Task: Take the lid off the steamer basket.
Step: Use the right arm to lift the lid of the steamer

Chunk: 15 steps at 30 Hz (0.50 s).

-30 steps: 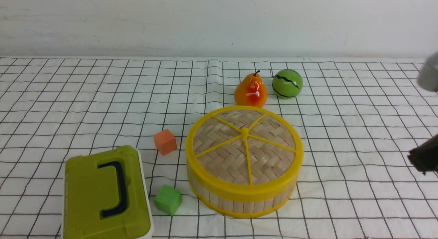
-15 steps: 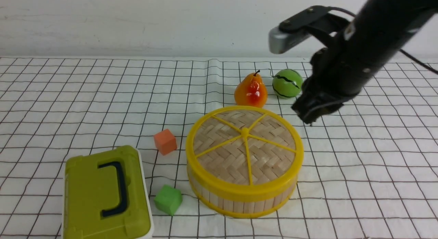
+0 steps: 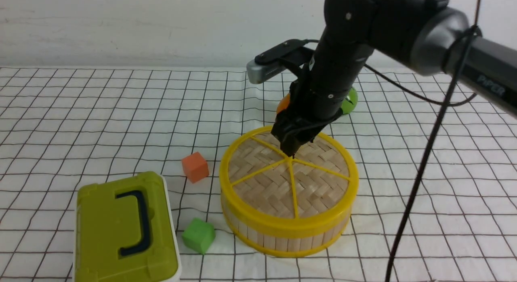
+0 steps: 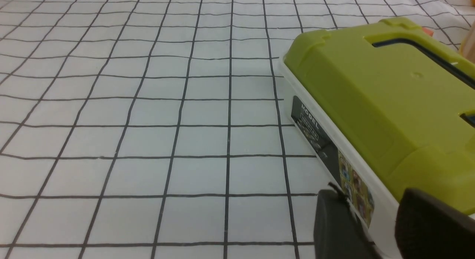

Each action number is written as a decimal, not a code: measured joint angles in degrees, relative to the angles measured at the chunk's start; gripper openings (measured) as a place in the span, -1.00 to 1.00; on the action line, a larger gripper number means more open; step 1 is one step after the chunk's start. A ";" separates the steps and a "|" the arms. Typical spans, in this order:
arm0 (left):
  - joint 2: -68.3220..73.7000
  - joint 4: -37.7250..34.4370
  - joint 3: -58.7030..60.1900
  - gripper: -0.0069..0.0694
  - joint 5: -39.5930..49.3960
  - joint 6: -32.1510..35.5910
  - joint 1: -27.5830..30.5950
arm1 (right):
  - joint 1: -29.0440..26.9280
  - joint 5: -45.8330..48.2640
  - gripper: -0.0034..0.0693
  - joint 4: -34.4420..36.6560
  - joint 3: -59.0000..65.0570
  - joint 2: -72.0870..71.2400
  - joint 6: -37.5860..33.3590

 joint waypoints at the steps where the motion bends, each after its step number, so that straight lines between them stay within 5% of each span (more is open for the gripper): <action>1: 0.00 0.00 0.00 -0.19 0.00 0.00 0.00 | 0.00 0.00 0.23 0.06 -0.46 0.93 0.00; 8: 0.00 0.00 0.00 -0.19 0.00 0.00 0.00 | 0.00 -0.06 -0.02 0.06 -0.86 3.35 0.11; 15: 0.00 0.00 0.00 -0.19 0.00 0.00 0.00 | 0.49 0.06 -0.63 0.53 -0.97 3.35 0.14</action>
